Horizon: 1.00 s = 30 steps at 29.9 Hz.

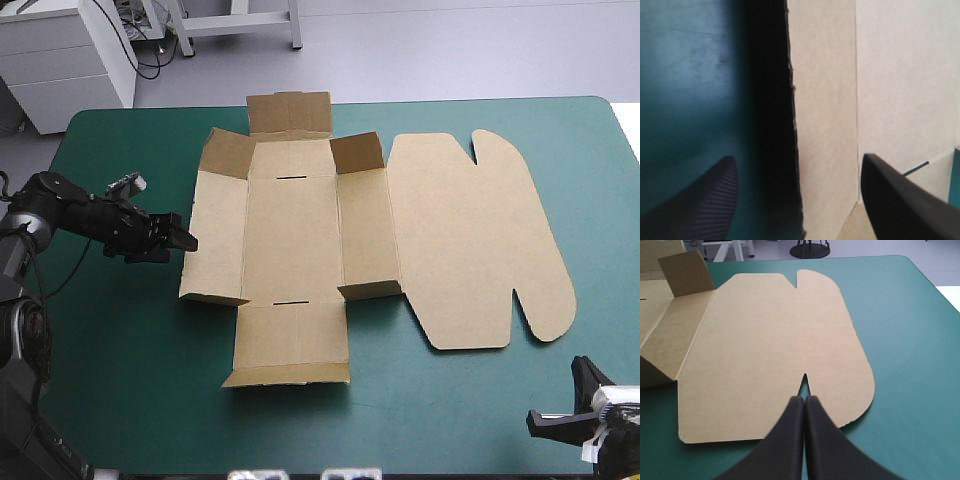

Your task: Fold the box

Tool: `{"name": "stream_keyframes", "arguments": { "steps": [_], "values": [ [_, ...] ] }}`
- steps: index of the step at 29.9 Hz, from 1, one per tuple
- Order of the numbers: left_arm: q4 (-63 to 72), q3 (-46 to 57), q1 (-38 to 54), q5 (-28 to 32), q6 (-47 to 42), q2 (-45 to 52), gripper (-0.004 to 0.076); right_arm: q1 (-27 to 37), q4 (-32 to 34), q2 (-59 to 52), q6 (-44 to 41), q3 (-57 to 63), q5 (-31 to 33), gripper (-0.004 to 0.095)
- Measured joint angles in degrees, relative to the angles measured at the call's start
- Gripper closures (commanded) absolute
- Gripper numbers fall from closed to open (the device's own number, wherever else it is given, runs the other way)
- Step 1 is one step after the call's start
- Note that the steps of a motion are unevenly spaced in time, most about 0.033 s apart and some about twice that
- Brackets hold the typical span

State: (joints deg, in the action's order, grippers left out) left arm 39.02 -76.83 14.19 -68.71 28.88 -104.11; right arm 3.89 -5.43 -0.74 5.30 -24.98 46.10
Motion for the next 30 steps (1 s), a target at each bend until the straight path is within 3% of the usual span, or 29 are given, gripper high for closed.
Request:
{"name": "stream_keyframes", "arguments": {
  "steps": [21,24,26,27,30],
  "values": [
    [6.8,-0.5,-6.4,0.8,-1.3,-7.0,0.0248,0.0,0.0,0.0,0.0,0.0,0.0,0.0922],
    [7.1,-0.5,-6.4,0.7,-1.3,-7.3,0.0426,0.0,0.0,0.0,0.0,0.0,0.0,0.0922],
    [7.1,-0.5,-6.4,0.7,-1.2,-7.5,0.0671,0.0,0.0,0.0,0.0,0.0,0.0,0.0922],
    [6.9,-0.5,-6.4,0.7,-0.9,-7.6,0.0724,0.0,0.0,0.0,0.0,0.0,0.0,0.0922],
    [6.1,-0.5,-6.4,0.4,1.0,-7.6,0.0728,0.0,0.0,0.0,0.0,0.0,0.0,0.0922]
  ]
}}
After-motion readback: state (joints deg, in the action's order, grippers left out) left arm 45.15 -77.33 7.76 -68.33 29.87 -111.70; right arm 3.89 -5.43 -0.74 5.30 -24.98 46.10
